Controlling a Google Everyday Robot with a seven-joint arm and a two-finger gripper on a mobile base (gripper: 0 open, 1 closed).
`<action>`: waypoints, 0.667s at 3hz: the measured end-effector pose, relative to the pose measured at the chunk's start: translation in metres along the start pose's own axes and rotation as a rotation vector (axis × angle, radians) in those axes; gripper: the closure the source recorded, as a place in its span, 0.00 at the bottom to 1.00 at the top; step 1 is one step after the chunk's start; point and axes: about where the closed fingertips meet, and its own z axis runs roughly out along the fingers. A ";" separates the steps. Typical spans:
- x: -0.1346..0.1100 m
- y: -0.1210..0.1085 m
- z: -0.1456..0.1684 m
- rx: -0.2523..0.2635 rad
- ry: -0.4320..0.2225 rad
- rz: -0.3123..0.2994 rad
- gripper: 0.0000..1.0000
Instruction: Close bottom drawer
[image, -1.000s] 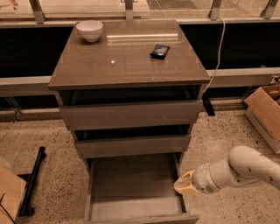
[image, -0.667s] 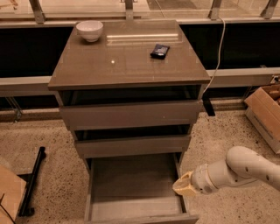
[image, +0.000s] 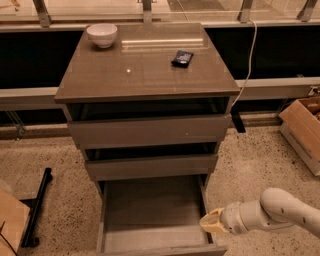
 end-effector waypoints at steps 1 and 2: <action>0.002 0.001 0.003 -0.005 -0.002 0.004 1.00; 0.014 -0.006 0.019 -0.002 0.003 0.014 1.00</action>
Offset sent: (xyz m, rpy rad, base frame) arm 0.0026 0.0049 -0.0336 -0.0026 0.0275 -0.0131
